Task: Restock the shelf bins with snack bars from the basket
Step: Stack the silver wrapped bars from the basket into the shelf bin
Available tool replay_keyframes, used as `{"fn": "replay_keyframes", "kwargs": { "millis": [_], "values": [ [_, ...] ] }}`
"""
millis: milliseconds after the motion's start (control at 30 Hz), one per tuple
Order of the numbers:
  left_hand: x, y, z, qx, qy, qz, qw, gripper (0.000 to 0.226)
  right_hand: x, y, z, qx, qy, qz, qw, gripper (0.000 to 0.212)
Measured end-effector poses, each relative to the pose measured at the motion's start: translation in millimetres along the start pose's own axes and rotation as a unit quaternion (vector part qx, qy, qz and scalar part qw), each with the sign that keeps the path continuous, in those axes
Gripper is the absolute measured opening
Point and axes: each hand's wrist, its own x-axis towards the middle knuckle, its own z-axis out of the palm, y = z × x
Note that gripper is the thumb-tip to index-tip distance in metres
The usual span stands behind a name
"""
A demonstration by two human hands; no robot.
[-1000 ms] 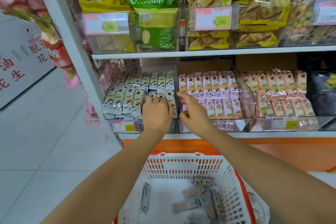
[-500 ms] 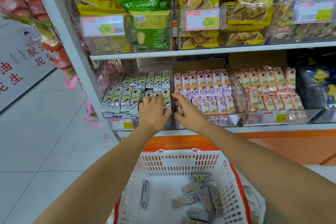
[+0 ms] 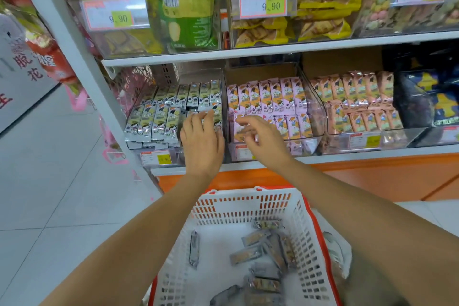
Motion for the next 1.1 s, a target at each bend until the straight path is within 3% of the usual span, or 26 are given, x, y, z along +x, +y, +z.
{"fn": "replay_keyframes", "kwargs": {
  "millis": [67, 133, 300, 367, 467, 600, 700, 900, 1100],
  "values": [
    [-22, 9, 5, -0.03, 0.041, 0.038, 0.998, 0.037, -18, 15, -9, -0.013, 0.036, -0.016, 0.999, 0.028],
    [-47, 18, 15, -0.065, 0.023, 0.076, 0.995, 0.03, -44, 32, -17, -0.038, 0.056, -0.027, 0.997, 0.026],
    [-106, 33, 62, -0.109, -0.101, 0.086, 0.985, 0.026, -104, 71, -21, -0.094, 0.038, -0.003, 0.995, 0.034],
    [-124, 41, 85, -0.111, -0.188, 0.075, 0.973, 0.028, -119, 85, -21, -0.104, 0.02, 0.026, 0.994, 0.031],
    [-151, 49, 122, -0.104, -0.368, 0.045, 0.923, 0.023, -138, 117, -11, -0.173, -0.025, 0.108, 0.979, 0.032],
    [-194, 60, 166, -0.11, -0.524, 0.01, 0.844, 0.031, -179, 156, 7, -0.212, -0.177, 0.27, 0.923, 0.056],
    [-223, 71, 197, -0.08, -0.604, 0.018, 0.793, 0.043, -204, 170, 22, -0.169, -0.194, 0.277, 0.926, 0.062],
    [-254, 94, 245, -0.002, -0.655, 0.062, 0.753, 0.054, -222, 183, 36, -0.154, -0.121, 0.192, 0.962, 0.061],
    [-261, 107, 272, 0.036, -0.635, 0.063, 0.769, 0.061, -222, 181, 35, -0.168, -0.117, 0.181, 0.962, 0.06]
  ]
}}
